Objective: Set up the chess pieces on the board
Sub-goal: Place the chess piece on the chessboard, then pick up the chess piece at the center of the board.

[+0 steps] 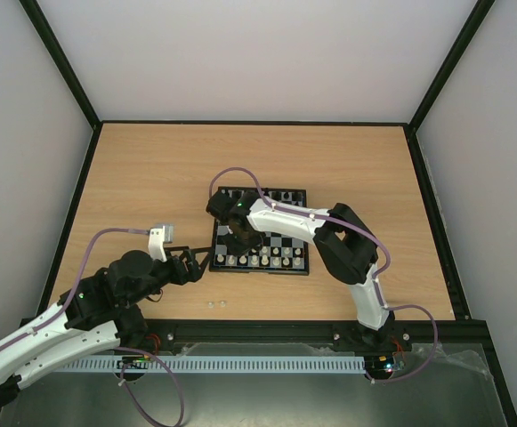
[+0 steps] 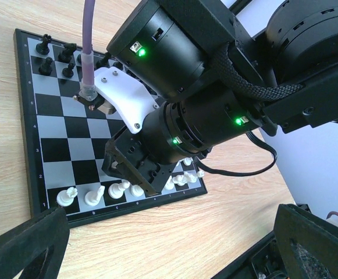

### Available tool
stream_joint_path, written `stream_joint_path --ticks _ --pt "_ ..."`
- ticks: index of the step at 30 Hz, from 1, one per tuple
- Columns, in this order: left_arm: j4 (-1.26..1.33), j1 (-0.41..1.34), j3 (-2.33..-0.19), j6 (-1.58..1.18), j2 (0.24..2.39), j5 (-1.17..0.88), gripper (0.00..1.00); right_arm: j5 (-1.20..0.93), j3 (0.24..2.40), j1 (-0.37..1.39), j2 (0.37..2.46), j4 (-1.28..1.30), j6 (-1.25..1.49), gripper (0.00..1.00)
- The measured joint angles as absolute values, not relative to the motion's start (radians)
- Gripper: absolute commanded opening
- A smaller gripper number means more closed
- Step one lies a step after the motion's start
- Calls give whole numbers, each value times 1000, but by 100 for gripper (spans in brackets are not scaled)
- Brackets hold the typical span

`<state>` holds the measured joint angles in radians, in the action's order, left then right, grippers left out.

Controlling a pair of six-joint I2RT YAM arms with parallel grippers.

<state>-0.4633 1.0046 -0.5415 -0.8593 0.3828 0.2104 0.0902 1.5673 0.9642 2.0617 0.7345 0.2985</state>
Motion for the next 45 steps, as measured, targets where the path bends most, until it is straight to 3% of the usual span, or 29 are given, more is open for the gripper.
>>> stream_joint_path --ticks 12,22,45 --pt "-463 1005 -542 -860 385 211 99 92 1568 964 2029 710 299 42" --pt "-463 1005 -542 -859 392 211 99 110 1546 956 1886 680 327 99" --pt "-416 1005 -550 -857 672 207 99 7 1002 956 1237 577 444 99"
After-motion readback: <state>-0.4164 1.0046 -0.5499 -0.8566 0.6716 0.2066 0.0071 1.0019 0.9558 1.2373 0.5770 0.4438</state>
